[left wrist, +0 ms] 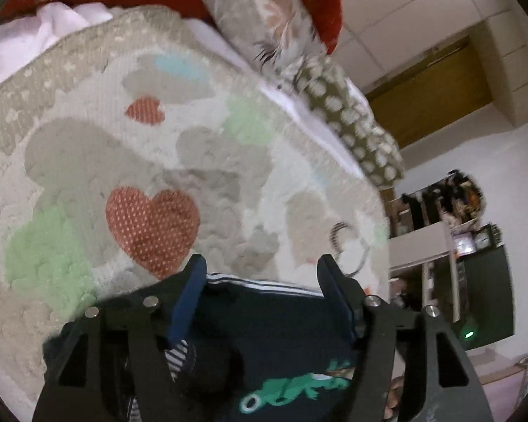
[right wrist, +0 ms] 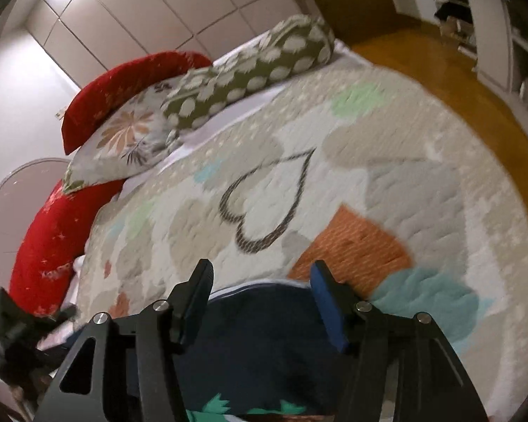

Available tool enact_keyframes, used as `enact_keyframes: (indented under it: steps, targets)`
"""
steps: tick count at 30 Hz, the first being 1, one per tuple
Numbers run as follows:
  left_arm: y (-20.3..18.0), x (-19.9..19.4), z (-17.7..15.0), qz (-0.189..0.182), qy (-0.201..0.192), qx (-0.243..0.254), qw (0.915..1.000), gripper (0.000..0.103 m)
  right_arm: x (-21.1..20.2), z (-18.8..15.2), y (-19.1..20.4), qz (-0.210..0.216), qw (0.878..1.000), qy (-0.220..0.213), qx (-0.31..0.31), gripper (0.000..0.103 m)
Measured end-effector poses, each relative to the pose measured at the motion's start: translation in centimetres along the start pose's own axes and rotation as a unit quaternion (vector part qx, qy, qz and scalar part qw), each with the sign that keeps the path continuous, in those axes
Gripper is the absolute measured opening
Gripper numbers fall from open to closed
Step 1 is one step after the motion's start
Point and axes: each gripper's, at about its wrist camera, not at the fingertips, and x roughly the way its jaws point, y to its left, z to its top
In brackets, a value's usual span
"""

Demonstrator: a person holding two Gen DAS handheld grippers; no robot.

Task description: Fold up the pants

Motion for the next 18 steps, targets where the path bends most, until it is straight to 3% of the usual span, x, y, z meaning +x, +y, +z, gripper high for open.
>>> enact_keyframes:
  steps: [4,10,13,18]
  targets:
    - [0.7,-3.5,-1.3,-0.003,-0.009,0.001,1.0000,0.073,-2.8,-0.7,-1.6,-0.001,1.000,-0.002,0.004,0.065]
    - [5.4,-8.4,-7.2,0.096,-0.026,0.039,0.9943,0.073,-7.4,-5.7,-5.0,-0.018,0.999,0.019,-0.027,0.065]
    - [8.6,-9.2,-9.9,0.127,-0.019,0.037,0.9911,0.079,-9.2,-8.8,-6.8,-0.027,0.999,0.024,-0.035,0.065]
    - [11.3,-7.2,-13.3,0.115,0.025,0.013,0.9930,0.079,-10.6,-13.0,-8.2,-0.031,0.998,0.030,-0.047,0.066]
